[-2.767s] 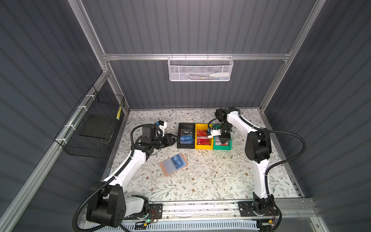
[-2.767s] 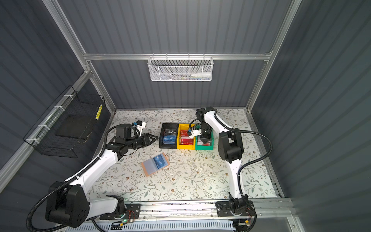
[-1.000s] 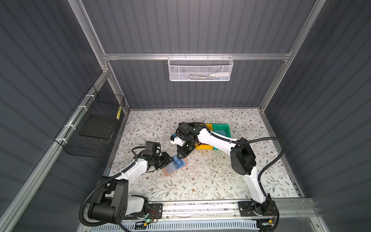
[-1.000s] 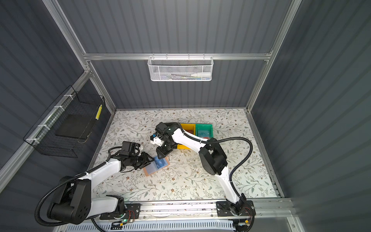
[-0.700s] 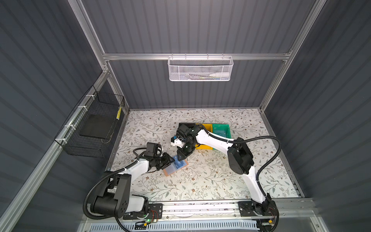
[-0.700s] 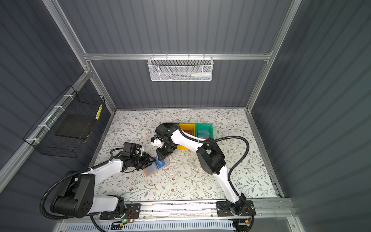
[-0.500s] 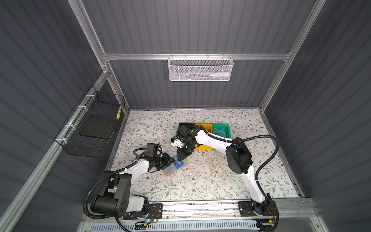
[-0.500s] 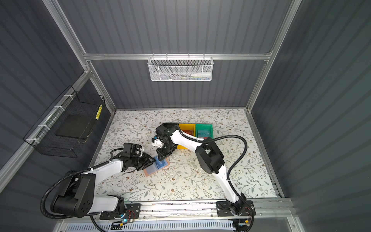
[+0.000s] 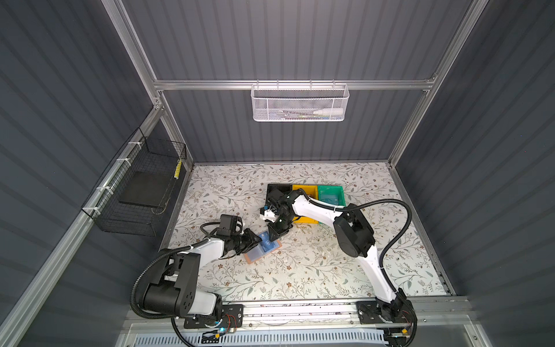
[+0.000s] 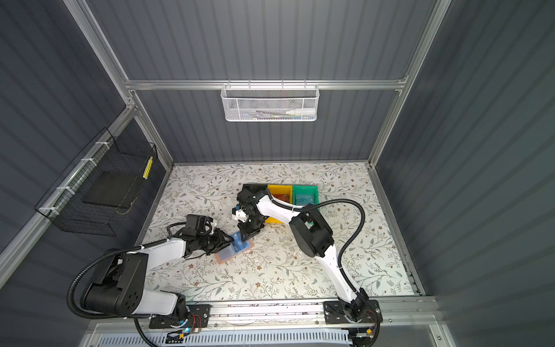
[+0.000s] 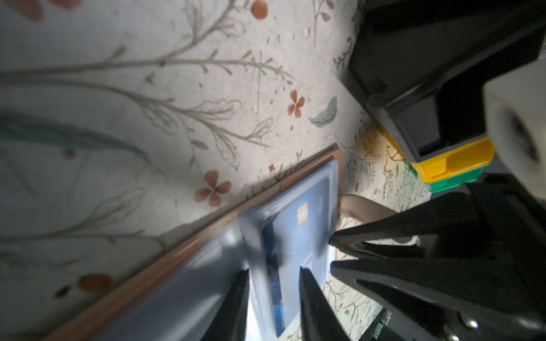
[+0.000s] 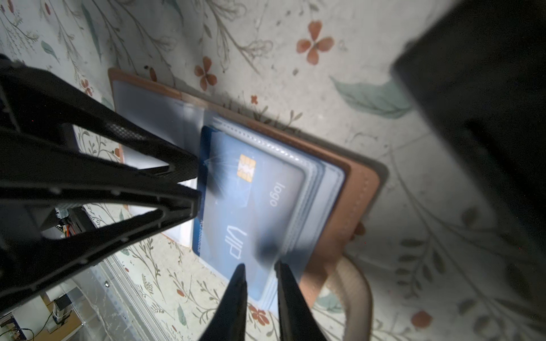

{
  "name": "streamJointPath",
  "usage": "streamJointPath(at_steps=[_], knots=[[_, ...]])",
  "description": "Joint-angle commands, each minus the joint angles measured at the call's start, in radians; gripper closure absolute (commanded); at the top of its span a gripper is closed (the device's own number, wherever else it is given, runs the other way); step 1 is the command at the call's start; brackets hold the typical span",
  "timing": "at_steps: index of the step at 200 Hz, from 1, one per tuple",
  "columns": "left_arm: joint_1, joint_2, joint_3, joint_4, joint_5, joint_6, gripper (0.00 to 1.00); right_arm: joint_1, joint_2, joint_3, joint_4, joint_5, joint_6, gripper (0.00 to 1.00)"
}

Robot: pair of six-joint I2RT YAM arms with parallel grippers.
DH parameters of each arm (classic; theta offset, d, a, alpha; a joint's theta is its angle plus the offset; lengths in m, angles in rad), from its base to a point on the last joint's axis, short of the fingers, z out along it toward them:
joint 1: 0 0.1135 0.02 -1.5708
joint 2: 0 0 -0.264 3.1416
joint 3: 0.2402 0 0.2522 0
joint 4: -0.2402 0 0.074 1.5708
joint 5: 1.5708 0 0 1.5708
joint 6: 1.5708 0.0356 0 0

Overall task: Take the credit cards out of the card holder
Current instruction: Take out the credit card from the card holder.

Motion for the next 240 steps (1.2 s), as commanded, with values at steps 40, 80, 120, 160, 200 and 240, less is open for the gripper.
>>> streamJointPath(at_steps=[40, 80, 120, 160, 200, 240], knots=[[0.006, 0.043, -0.021, 0.034, 0.02, -0.011, 0.79, -0.003, 0.042, 0.004, -0.001, -0.02, 0.012, 0.81], [0.006, 0.054, -0.022, 0.047, 0.023, -0.013, 0.82, -0.002, 0.047, 0.002, 0.001, -0.036, 0.015, 0.83], [0.006, 0.073, -0.016, 0.065, 0.035, -0.015, 0.87, 0.001, 0.05, -0.002, 0.014, -0.054, 0.024, 0.83], [0.005, 0.072, -0.019, 0.067, 0.037, -0.017, 0.91, 0.001, 0.048, -0.003, 0.01, -0.051, 0.021, 0.84], [0.005, 0.071, -0.015, 0.067, 0.038, -0.018, 0.93, 0.002, 0.05, -0.002, 0.008, -0.056, 0.021, 0.83], [0.006, 0.066, -0.013, 0.065, 0.04, -0.017, 0.97, 0.001, 0.05, -0.004, 0.007, -0.057, 0.02, 0.83]])
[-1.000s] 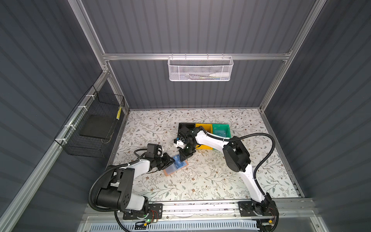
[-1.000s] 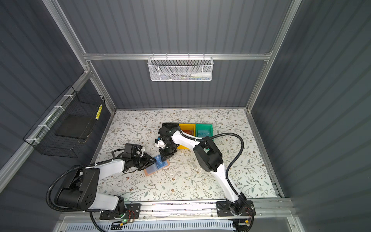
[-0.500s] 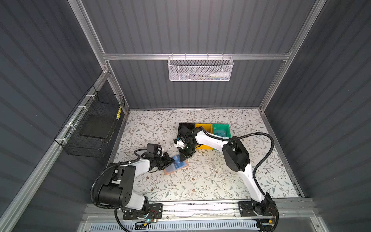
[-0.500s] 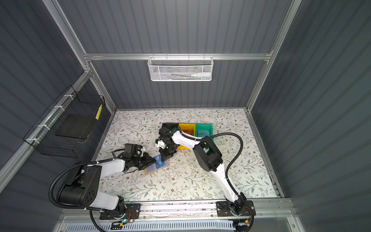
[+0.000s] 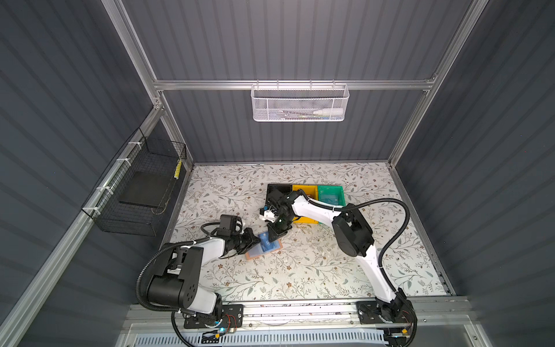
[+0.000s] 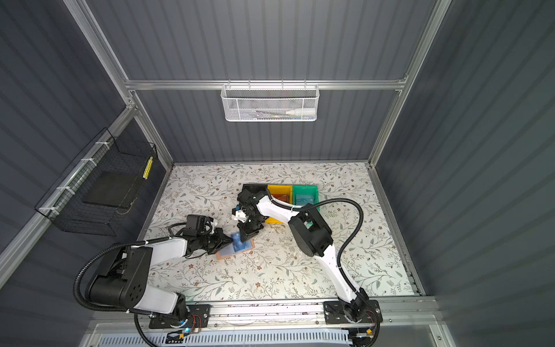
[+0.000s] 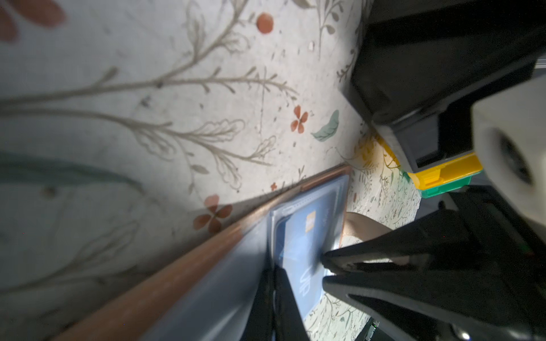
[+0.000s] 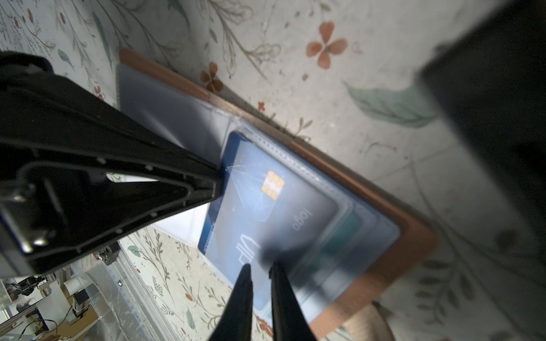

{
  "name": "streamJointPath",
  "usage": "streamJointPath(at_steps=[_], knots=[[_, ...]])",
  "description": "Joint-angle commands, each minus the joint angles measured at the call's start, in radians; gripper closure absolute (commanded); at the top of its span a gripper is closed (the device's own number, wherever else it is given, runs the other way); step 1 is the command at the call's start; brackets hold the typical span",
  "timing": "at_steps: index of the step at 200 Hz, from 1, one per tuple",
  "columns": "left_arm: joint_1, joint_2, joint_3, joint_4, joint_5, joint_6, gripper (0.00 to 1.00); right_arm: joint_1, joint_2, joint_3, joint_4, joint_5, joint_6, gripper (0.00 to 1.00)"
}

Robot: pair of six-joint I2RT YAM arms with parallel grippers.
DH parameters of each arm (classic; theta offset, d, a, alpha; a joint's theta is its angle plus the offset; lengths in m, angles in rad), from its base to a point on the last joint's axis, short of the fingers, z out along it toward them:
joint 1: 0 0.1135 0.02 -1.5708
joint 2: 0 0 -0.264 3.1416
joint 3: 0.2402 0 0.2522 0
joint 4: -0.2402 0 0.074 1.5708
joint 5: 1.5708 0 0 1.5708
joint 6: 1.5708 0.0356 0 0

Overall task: Take the credit cards out of the card holder
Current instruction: Take out the credit card from the card holder.

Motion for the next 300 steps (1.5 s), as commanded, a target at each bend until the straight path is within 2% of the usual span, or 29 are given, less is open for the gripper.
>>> streamJointPath(at_steps=[1, 16, 50, 148, 300], knots=[[-0.001, 0.011, -0.008, -0.015, 0.01, 0.002, 0.97, 0.004, 0.032, -0.005, -0.011, -0.007, 0.003, 0.83], [-0.002, 0.005, -0.01, -0.018, 0.01, 0.002, 0.97, 0.003, 0.031, -0.005, -0.012, -0.004, 0.004, 0.83], [-0.002, -0.025, -0.01, -0.038, 0.012, 0.005, 0.88, -0.006, 0.013, -0.026, -0.004, 0.017, 0.014, 0.83], [-0.001, -0.017, 0.0, -0.022, 0.025, -0.007, 0.88, -0.036, -0.03, -0.05, -0.009, 0.047, 0.003, 0.83], [-0.001, 0.007, -0.033, 0.037, 0.055, -0.028, 0.88, -0.02, 0.008, -0.048, 0.013, -0.014, 0.028, 0.82]])
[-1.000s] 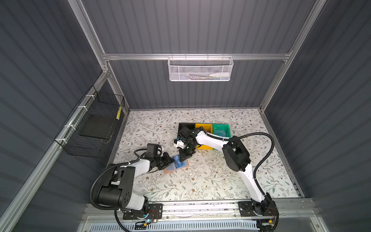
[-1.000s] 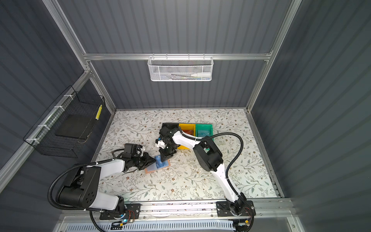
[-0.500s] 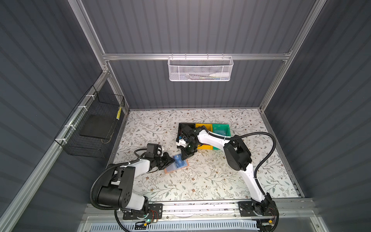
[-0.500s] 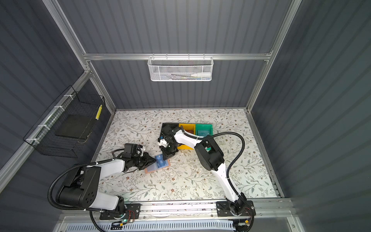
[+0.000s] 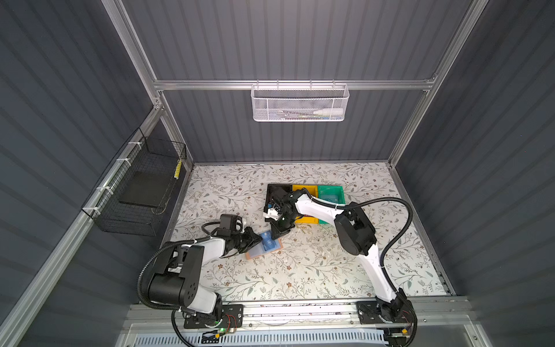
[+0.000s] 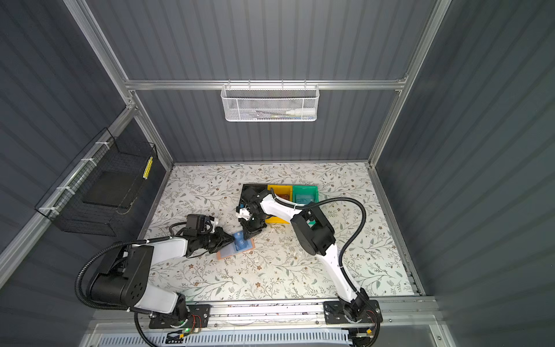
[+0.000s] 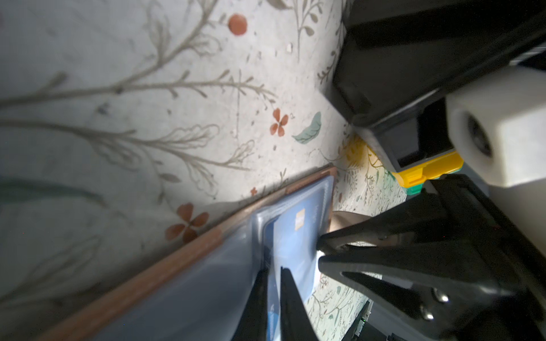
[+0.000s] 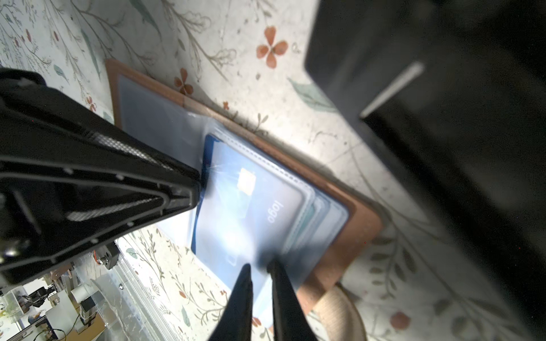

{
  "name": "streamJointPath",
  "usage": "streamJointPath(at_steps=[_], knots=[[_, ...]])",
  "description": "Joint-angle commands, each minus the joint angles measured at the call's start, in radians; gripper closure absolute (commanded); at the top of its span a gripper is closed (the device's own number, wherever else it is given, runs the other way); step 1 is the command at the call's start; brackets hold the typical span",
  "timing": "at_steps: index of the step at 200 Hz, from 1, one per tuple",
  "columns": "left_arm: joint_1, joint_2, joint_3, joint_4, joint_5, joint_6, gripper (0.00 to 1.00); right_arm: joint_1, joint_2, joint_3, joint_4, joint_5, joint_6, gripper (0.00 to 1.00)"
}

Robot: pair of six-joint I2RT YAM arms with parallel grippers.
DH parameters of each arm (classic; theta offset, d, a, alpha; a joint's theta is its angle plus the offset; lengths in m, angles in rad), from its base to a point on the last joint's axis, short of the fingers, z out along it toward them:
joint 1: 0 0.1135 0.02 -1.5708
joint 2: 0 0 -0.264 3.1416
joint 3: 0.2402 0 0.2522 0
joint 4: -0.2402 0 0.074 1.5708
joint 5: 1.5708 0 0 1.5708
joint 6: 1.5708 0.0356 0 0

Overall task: Take the credit cards out of the card holder
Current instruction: Take out the credit card from the card holder.

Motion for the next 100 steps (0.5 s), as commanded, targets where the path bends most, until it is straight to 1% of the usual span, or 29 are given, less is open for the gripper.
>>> streamJointPath(at_steps=[1, 22, 47, 100], knots=[[-0.002, -0.007, -0.029, -0.016, 0.013, -0.001, 0.88, 0.009, 0.026, -0.011, -0.007, -0.014, 0.006, 0.82], [-0.002, -0.036, -0.037, -0.044, -0.003, 0.004, 0.87, 0.011, 0.02, -0.016, -0.006, -0.014, 0.005, 0.82], [-0.001, -0.06, -0.034, -0.064, -0.013, 0.01, 0.87, 0.009, -0.005, -0.018, -0.008, 0.017, -0.001, 0.82], [-0.001, -0.067, -0.026, -0.08, -0.018, 0.016, 0.85, -0.004, -0.04, 0.0, -0.035, 0.058, -0.017, 0.82]])
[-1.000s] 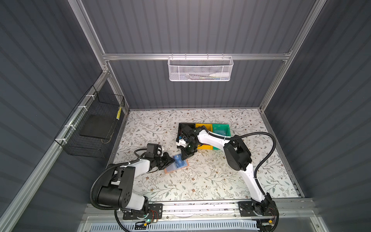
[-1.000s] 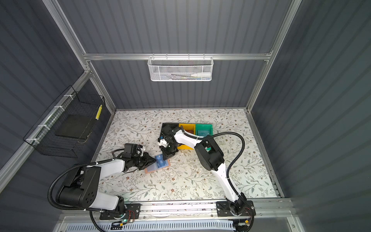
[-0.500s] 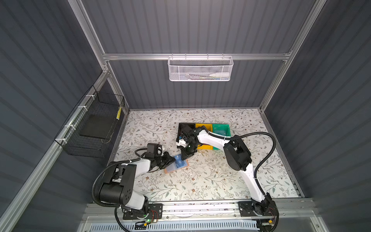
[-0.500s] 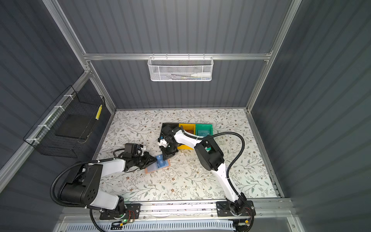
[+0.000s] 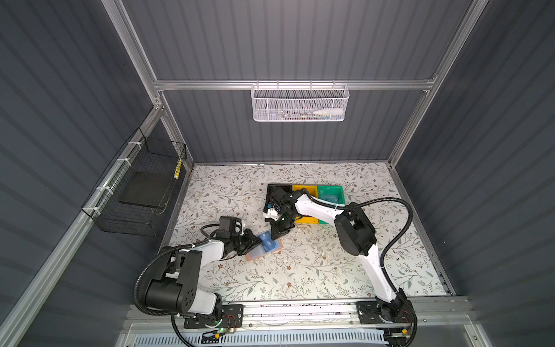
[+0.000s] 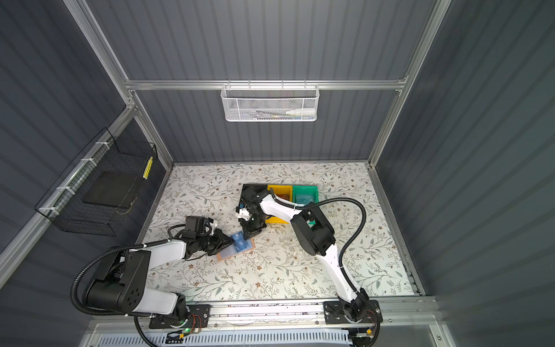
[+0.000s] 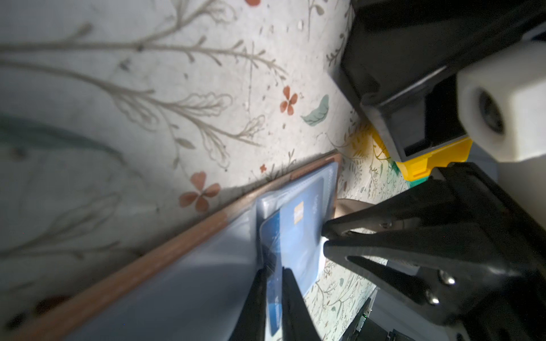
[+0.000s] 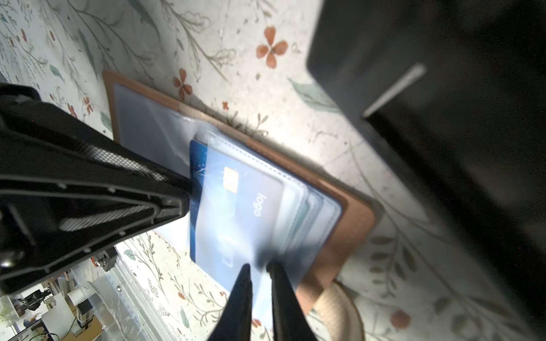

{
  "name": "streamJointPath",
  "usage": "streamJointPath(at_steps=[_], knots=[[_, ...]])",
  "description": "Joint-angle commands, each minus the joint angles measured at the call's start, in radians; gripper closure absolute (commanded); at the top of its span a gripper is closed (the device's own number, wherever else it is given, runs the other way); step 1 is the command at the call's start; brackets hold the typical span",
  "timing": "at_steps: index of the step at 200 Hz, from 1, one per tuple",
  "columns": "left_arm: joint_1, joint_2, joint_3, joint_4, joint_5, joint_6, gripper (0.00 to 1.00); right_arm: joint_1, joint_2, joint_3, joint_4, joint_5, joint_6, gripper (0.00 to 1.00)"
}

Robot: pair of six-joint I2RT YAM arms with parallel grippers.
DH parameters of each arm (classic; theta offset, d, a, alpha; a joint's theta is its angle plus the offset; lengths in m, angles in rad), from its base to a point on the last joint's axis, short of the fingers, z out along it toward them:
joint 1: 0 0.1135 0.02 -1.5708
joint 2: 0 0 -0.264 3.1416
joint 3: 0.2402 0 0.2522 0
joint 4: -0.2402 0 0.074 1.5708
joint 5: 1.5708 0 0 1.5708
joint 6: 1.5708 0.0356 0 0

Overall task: Take the credit cards out of the card holder
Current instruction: Take out the credit card from the card holder.

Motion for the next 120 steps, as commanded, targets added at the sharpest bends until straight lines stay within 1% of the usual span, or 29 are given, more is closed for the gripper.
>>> streamJointPath(at_steps=[1, 57, 78, 120], knots=[[-0.001, -0.02, -0.002, -0.04, -0.008, 0.015, 0.85, -0.006, -0.035, 0.001, -0.034, 0.036, -0.018, 0.82], [-0.001, -0.032, -0.003, -0.048, -0.016, 0.017, 0.85, 0.004, 0.006, 0.014, -0.053, 0.027, -0.025, 0.82], [-0.001, -0.025, -0.005, -0.039, -0.017, 0.015, 0.8, 0.012, 0.016, 0.017, -0.054, 0.017, -0.026, 0.82], [-0.001, 0.002, -0.009, -0.016, -0.014, 0.009, 0.81, 0.022, 0.021, 0.02, -0.05, 0.006, -0.021, 0.81]])
